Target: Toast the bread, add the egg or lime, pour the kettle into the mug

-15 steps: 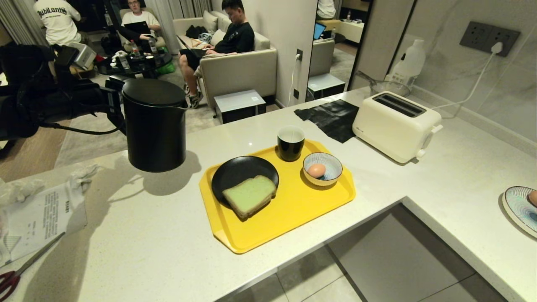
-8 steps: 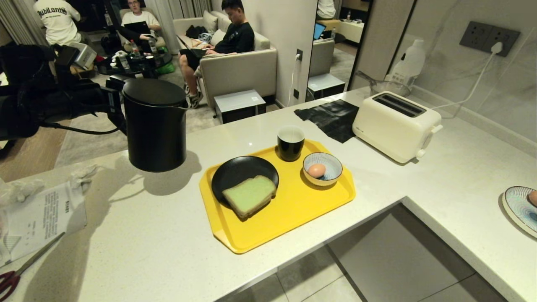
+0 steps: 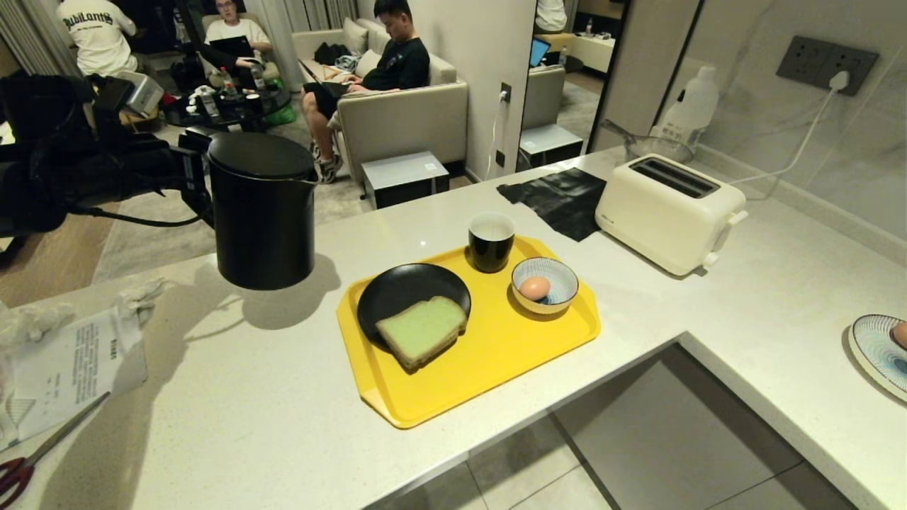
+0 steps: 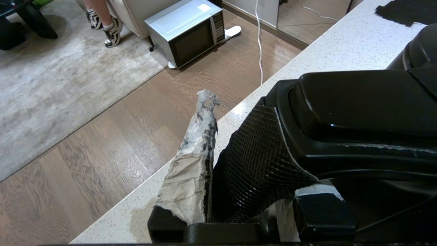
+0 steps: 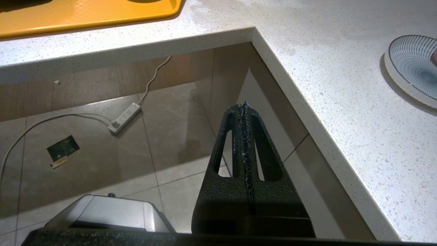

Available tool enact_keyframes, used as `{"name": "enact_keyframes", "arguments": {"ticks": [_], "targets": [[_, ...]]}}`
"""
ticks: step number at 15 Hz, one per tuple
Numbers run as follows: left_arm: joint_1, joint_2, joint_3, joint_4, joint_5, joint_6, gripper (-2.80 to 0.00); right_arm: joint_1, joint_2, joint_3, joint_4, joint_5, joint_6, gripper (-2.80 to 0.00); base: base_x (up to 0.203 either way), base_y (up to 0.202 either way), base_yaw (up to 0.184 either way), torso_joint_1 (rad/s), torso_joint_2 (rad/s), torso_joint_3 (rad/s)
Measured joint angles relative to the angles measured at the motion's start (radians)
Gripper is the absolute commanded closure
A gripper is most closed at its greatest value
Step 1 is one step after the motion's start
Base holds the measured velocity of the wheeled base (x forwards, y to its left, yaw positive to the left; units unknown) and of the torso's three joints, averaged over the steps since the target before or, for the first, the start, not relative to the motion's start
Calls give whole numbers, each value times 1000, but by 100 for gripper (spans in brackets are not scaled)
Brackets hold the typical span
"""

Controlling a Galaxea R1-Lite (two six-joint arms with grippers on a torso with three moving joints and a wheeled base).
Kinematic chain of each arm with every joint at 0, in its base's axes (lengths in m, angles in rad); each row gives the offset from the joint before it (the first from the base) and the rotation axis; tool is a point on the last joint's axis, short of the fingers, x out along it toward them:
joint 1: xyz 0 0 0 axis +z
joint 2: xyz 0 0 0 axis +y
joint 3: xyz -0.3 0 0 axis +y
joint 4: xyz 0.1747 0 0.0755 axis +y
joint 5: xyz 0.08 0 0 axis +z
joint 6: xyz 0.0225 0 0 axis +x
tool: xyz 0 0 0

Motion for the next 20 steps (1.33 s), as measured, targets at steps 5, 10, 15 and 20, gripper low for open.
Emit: {"name": "enact_keyframes", "arguments": {"ticks": [5, 10, 15, 20], "targets": [[0, 0, 0, 0, 0, 0, 0, 0, 0, 0, 0, 0, -1, 0, 0, 0, 0, 0, 0, 0], [0, 2, 0, 0, 0, 0, 0, 0, 0, 0, 0, 0, 0, 0, 0, 0, 0, 0, 0, 0], [0, 2, -1, 0, 2, 0, 0, 0, 0, 0, 0, 0, 0, 0, 0, 0, 0, 0, 0, 0], [0, 3, -2, 0, 8, 1, 0, 0, 0, 0, 1, 0, 0, 0, 0, 0, 0, 0, 0, 0]]}}
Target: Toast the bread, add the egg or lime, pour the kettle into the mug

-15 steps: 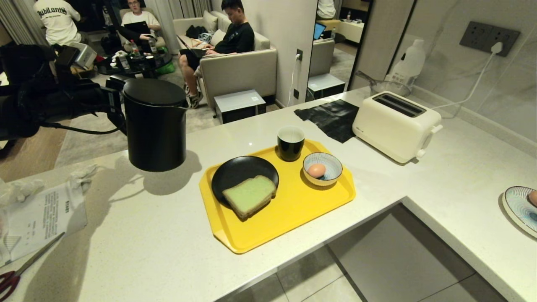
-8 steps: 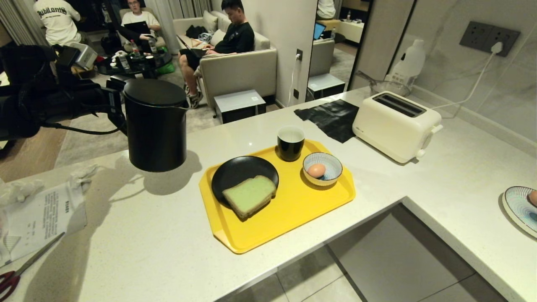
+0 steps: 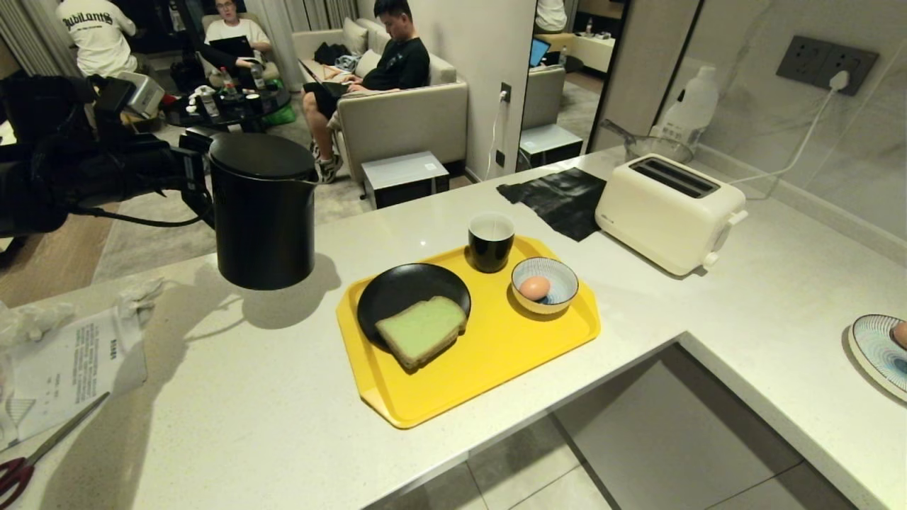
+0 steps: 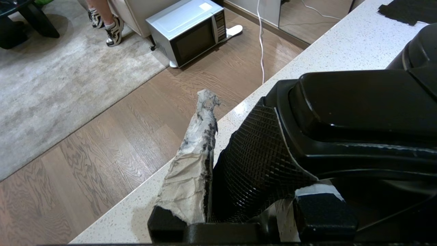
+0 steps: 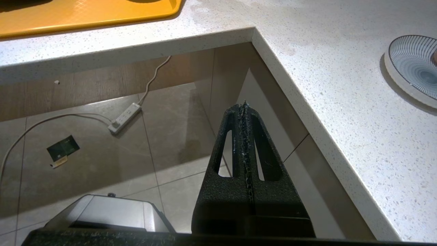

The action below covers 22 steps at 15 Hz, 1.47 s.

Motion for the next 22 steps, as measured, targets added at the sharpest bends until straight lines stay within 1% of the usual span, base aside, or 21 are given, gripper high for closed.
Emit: {"name": "enact_keyframes", "arguments": {"ticks": [2, 8, 9, 22], "targets": [[0, 0, 0, 2, 0, 0, 0, 0, 0, 0, 0, 0, 0, 0, 63, 0, -1, -7, -4, 2], [-6, 1, 0, -4, 3, 0, 0, 0, 0, 0, 0, 0, 0, 0, 190, 0, 0, 5, 2, 1], [-9, 1, 1, 1, 4, 0, 0, 0, 0, 0, 1, 0, 0, 0, 85, 0, 7, -16, 0, 2], [-29, 1, 1, -3, 4, 0, 0, 0, 0, 0, 0, 0, 0, 0, 0, 0, 0, 0, 0, 0]]}}
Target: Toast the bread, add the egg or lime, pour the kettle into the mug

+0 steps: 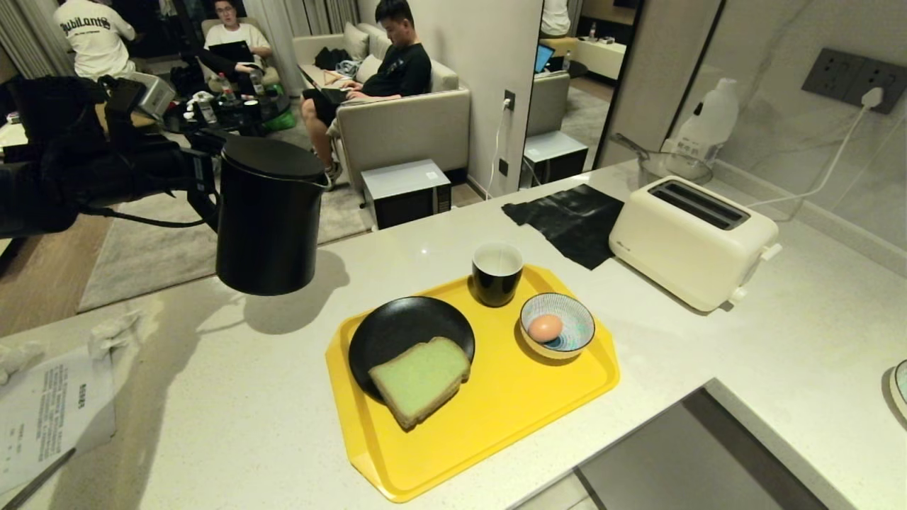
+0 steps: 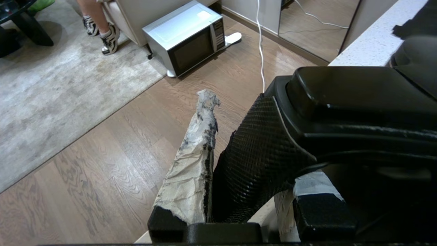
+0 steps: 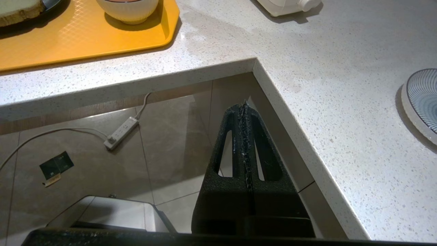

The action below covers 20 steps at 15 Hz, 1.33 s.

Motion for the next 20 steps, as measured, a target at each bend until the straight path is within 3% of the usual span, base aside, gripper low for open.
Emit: {"name": "enact_keyframes", "arguments": {"ticks": [16, 20], "targets": [[-5, 2, -7, -7, 1, 0, 0, 0, 0, 0, 0, 0, 0, 0, -21, 0, 0, 4, 3, 0], [-6, 36, -89, -2, -15, 7, 0, 0, 0, 0, 0, 0, -1, 0, 0, 0, 0, 0, 0, 0]]}}
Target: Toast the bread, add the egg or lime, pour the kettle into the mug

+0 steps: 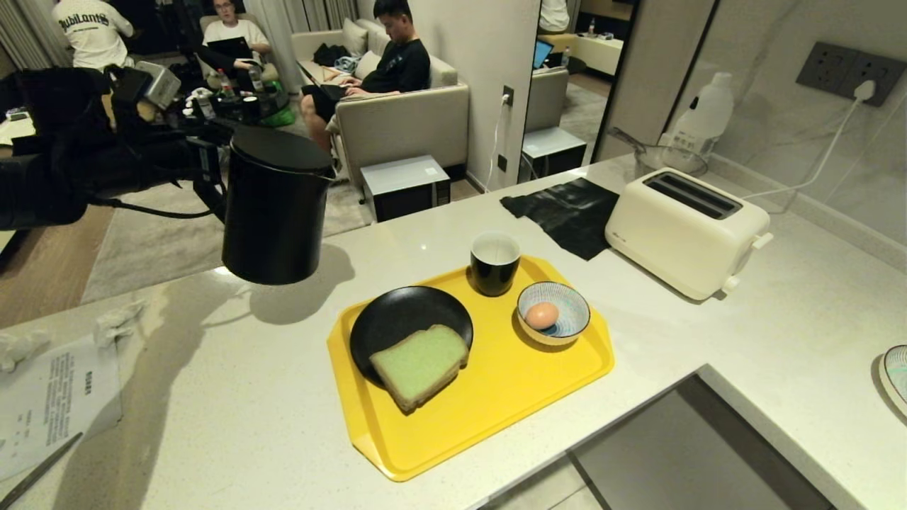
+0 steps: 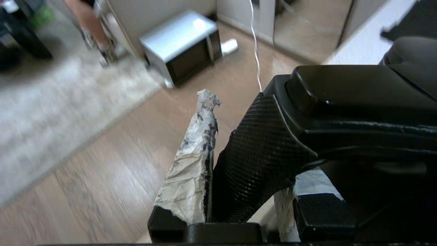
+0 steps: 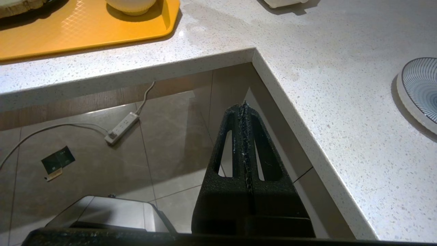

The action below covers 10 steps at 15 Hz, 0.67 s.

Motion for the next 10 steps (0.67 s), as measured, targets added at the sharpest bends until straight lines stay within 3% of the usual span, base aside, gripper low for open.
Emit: {"name": "enact_keyframes", "arguments": {"ticks": [4, 10], "targets": [[-1, 80, -138, -1, -97, 5, 0, 0, 0, 0, 0, 0, 1, 0, 0, 0, 0, 0, 0, 0], [-55, 138, -156, -38, -72, 17, 0, 0, 0, 0, 0, 0, 0, 0, 0, 0, 0, 0, 0, 0]]}}
